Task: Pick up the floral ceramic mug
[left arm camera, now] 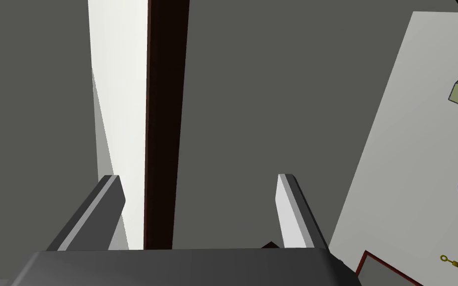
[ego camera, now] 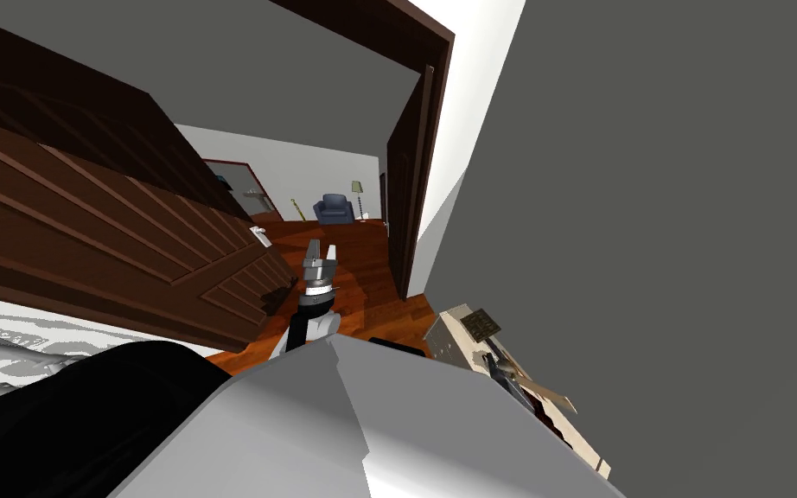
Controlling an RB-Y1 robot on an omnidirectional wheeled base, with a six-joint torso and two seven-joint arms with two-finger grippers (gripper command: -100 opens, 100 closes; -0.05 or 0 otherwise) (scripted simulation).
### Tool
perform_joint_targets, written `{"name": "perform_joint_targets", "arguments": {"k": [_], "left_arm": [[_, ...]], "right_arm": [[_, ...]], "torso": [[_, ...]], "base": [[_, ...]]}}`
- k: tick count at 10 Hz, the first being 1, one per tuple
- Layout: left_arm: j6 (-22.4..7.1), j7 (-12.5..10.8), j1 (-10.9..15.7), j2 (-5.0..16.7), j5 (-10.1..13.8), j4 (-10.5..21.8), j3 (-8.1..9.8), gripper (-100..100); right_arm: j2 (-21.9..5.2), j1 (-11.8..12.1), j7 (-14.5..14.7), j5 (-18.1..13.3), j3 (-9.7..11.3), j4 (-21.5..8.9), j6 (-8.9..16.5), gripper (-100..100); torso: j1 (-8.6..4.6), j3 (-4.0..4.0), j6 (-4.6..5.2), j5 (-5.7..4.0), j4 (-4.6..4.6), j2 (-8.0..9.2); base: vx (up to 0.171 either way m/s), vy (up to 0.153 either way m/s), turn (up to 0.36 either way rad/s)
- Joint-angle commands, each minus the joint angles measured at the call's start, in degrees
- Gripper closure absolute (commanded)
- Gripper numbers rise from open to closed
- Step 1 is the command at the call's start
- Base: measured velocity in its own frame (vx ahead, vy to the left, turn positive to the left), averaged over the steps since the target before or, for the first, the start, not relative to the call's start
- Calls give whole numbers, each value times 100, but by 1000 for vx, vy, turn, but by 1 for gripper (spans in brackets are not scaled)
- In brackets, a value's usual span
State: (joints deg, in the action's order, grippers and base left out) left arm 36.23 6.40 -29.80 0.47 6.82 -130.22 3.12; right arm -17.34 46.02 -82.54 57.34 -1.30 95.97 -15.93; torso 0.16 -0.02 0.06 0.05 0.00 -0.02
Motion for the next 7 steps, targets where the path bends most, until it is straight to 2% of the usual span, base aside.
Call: {"name": "perform_joint_targets", "arguments": {"k": [1, 2, 4, 5, 7], "left_arm": [[0, 0, 0, 0, 0, 0, 0, 0], [0, 0, 0, 0, 0, 0, 0, 0], [0, 0, 0, 0, 0, 0, 0, 0], [0, 0, 0, 0, 0, 0, 0, 0], [0, 0, 0, 0, 0, 0, 0, 0]], "right_arm": [[-8, 19, -234, 37, -8, -21, 26, -100], [-85, 147, -421, 275, -26, -227, 153, -100], [-85, 147, -689, 275, -26, -227, 153, -100], [-165, 273, -887, 501, -45, -431, 283, -100], [-165, 273, -1045, 501, -45, -431, 283, -100]], "torso": [[0, 0, 0, 0, 0, 0], [-5, 2, 2, -1, 1, 4], [-1, 1, 0, 0, 1, 2], [-4, 2, 2, -1, 1, 4], [-1, 1, 1, 0, 0, 1]], "base": [[10, 15, -29], [17, 38, 243], [20, 25, 63], [23, 41, 255], [21, 21, 62]]}}
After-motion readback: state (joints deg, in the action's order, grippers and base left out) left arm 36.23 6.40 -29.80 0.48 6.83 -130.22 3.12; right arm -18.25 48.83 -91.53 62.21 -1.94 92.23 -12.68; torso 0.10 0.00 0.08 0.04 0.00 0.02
